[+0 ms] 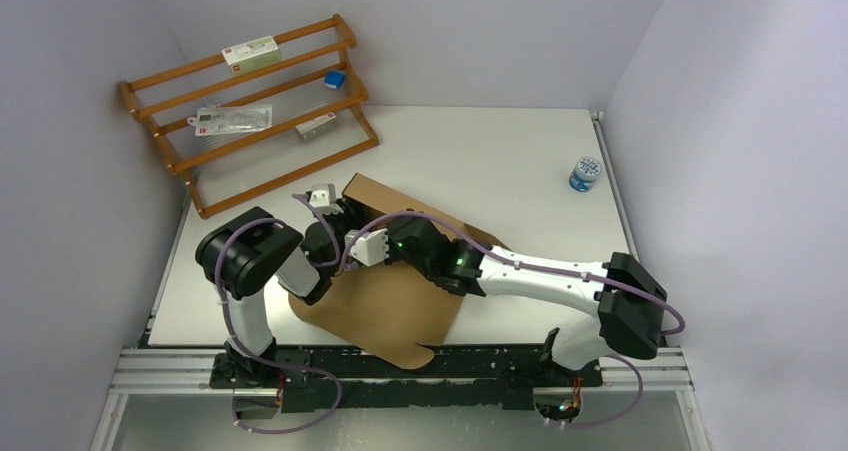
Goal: Fold the paper box
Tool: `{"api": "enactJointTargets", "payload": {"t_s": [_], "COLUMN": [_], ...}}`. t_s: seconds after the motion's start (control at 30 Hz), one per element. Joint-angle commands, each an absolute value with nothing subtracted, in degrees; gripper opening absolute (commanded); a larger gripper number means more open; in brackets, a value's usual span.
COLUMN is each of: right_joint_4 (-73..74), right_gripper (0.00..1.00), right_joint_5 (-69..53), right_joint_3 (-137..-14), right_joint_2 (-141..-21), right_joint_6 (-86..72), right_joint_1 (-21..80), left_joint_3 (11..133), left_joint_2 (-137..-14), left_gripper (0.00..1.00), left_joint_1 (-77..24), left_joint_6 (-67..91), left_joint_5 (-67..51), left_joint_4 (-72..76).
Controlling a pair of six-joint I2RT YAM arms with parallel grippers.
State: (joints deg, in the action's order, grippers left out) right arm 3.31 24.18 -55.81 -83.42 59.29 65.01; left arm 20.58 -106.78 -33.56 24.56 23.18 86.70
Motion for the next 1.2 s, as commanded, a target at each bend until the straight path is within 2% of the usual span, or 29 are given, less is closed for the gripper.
{"api": "enactJointTargets", "payload": {"t_s": [0.0,0.17,0.4,0.73,0.77,0.9,1.03,1.17], "right_joint_4": [15.88,16.08,15.50,9.70,8.57,6.05,7.84,6.98], "right_gripper": [0.00,0.00,0.00,0.00,0.02,0.28,0.38,0.45], "right_joint_5": [21.97,22.14,22.37,21.85,21.66,20.50,18.66,17.67], "right_joint_3": [-53.78,-53.71,-53.96,-53.35,-53.42,-54.54,-56.60,-55.70], "right_joint_2": [-85.43,-85.17,-85.69,-85.08,-85.12,-85.84,-85.31,-81.99], "right_joint_6": [56.43,56.25,56.25,58.42,58.85,59.65,56.82,52.79], "right_joint_1": [65.77,65.81,65.79,65.31,65.13,63.81,63.47,63.50], "left_joint_3": [21.04,20.68,19.17,14.96,14.64,12.97,9.82,8.68], "left_joint_2": [-103.68,-103.58,-106.05,-99.73,-98.60,-94.63,-90.09,-80.78], "left_gripper": [0.23,0.27,0.50,0.61,0.62,0.64,0.68,0.71], "left_joint_1": [-31.98,-32.08,-32.08,-32.08,-32.08,-32.01,-31.75,-31.73], "left_joint_6": [29.80,29.43,27.54,23.43,23.23,22.41,21.92,23.73], "left_joint_5": [36.04,36.18,24.34,22.23,22.55,24.56,25.22,23.78], "left_joint_4": [94.94,95.70,104.22,101.54,99.69,95.68,93.14,79.73]}}
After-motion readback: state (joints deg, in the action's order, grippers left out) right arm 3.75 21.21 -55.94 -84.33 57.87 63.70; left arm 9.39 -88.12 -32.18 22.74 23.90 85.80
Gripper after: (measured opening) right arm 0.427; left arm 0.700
